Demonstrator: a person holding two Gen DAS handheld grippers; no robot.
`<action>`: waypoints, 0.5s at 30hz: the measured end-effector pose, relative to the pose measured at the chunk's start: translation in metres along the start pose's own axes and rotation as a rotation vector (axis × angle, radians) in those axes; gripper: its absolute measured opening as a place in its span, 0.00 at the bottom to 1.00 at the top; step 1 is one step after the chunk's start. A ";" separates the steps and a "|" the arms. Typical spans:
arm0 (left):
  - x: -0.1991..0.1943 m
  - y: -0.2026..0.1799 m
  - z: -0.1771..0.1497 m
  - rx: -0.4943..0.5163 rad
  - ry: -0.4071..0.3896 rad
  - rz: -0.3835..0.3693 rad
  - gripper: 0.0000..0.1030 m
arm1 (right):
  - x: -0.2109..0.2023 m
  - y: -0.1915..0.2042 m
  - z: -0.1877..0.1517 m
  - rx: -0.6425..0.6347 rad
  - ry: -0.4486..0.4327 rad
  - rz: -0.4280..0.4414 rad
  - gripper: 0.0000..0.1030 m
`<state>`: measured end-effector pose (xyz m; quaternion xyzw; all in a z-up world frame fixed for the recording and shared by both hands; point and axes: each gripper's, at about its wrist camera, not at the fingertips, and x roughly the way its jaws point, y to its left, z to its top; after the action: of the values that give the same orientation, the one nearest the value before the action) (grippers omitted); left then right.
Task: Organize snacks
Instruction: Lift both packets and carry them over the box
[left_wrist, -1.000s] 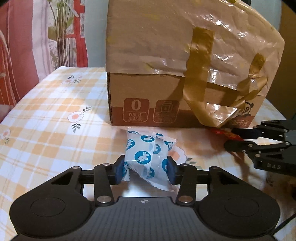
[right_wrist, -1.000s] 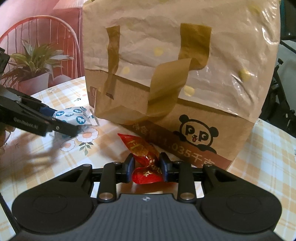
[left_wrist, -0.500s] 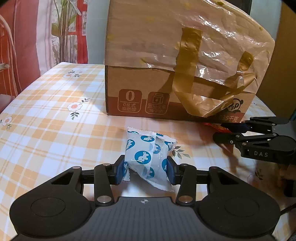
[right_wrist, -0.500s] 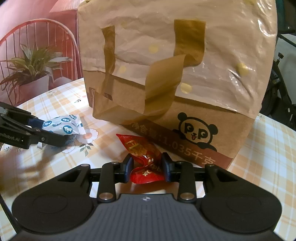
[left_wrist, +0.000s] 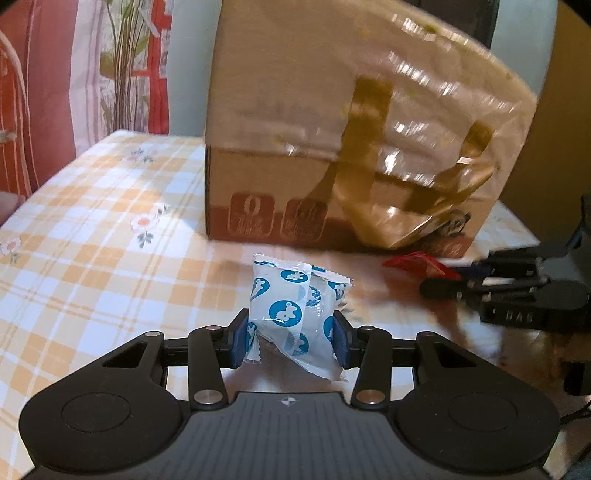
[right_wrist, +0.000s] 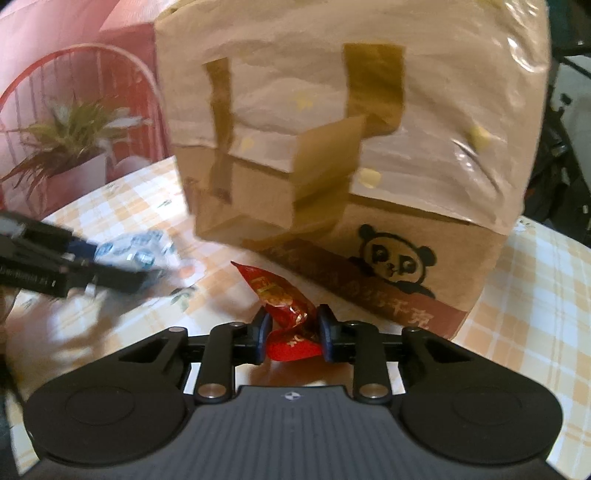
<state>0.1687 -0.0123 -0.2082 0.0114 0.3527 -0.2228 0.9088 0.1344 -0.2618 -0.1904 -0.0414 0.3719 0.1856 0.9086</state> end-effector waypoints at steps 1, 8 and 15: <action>-0.004 0.000 0.001 -0.006 -0.007 -0.012 0.46 | -0.004 0.002 0.000 -0.003 0.003 0.015 0.21; -0.028 -0.009 0.006 -0.016 -0.050 -0.050 0.46 | -0.032 0.015 -0.009 0.006 -0.008 0.073 0.21; -0.063 -0.020 0.029 0.003 -0.156 -0.055 0.46 | -0.077 0.014 -0.003 0.090 -0.130 0.099 0.21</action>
<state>0.1377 -0.0107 -0.1429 -0.0140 0.2806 -0.2482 0.9271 0.0765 -0.2730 -0.1388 0.0300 0.3216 0.2155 0.9215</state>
